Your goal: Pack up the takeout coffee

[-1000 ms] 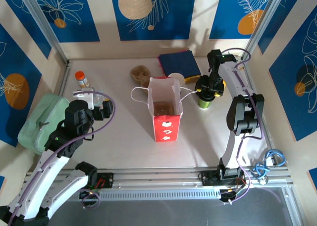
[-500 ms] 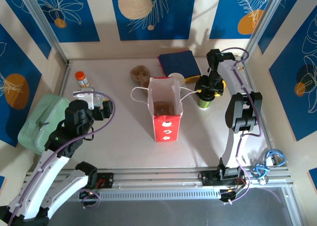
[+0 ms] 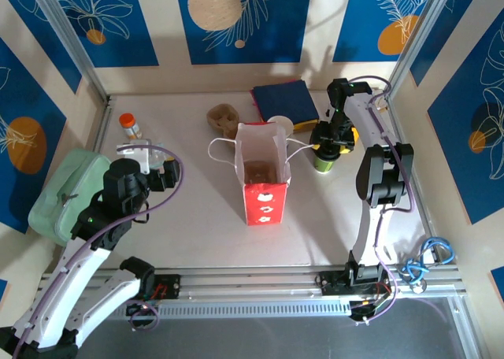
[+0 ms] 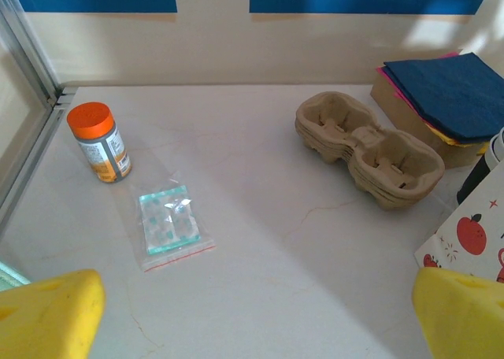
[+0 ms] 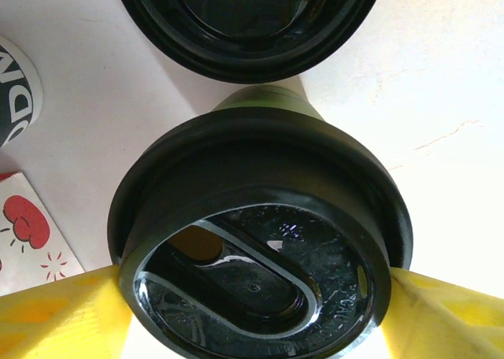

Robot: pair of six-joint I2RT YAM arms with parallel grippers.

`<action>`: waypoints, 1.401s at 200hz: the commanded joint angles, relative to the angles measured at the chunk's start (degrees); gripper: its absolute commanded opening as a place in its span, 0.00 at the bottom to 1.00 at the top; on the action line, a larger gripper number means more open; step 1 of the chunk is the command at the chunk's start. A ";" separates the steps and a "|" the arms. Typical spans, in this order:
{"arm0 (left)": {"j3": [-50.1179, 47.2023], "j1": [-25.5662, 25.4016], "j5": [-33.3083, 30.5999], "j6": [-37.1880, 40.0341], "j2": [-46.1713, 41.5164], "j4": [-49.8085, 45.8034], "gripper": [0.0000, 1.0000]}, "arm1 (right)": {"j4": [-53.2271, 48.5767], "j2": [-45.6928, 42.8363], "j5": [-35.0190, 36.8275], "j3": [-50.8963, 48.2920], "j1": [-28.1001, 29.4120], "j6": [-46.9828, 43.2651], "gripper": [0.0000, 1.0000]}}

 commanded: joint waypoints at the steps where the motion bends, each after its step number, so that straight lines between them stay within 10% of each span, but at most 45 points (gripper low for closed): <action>1: -0.08 0.50 0.72 0.65 -0.45 0.44 0.99 | -1.79 1.59 -1.02 2.25 0.36 -1.32 0.79; 280: -0.35 0.51 0.75 0.43 -0.47 0.10 0.99 | -2.84 5.55 -3.33 -0.31 1.75 9.21 0.78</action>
